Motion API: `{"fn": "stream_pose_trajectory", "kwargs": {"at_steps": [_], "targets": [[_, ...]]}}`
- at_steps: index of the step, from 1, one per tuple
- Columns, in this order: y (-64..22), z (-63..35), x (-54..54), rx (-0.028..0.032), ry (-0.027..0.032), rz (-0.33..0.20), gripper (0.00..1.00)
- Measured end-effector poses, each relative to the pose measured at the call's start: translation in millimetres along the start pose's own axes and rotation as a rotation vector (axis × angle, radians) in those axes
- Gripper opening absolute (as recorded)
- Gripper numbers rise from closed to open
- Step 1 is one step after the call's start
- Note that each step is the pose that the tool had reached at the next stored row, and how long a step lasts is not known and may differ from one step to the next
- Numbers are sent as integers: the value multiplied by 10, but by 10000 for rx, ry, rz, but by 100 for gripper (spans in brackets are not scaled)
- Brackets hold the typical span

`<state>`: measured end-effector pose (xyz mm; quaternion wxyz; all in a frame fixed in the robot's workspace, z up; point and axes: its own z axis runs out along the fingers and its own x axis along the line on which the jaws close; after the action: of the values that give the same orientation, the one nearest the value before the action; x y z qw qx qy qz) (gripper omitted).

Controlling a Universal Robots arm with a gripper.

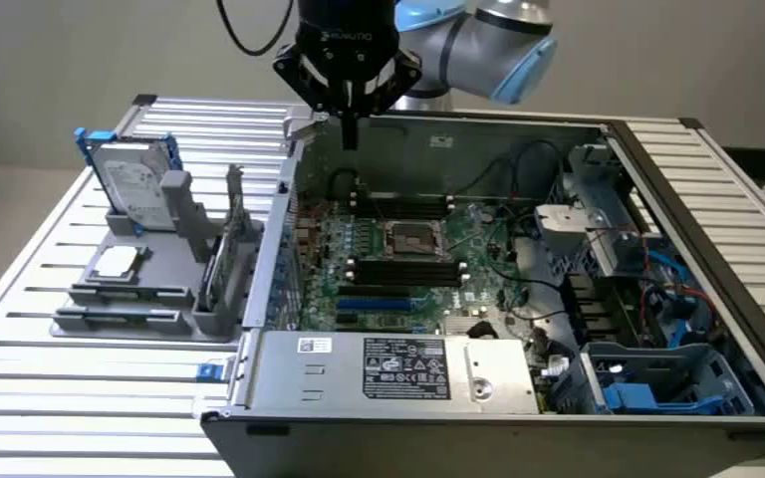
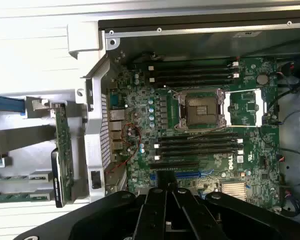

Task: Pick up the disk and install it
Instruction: 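Reach for the disk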

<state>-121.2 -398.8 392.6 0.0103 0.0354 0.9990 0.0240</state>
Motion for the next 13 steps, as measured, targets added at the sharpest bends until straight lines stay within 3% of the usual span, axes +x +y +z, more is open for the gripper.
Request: {"fn": "stream_pose_trajectory", "kwargs": {"at_steps": [7, 13], "targets": [[1, -1, 20, 0, 2, 0, 11], [135, 41, 299, 0, -5, 0, 11]]}}
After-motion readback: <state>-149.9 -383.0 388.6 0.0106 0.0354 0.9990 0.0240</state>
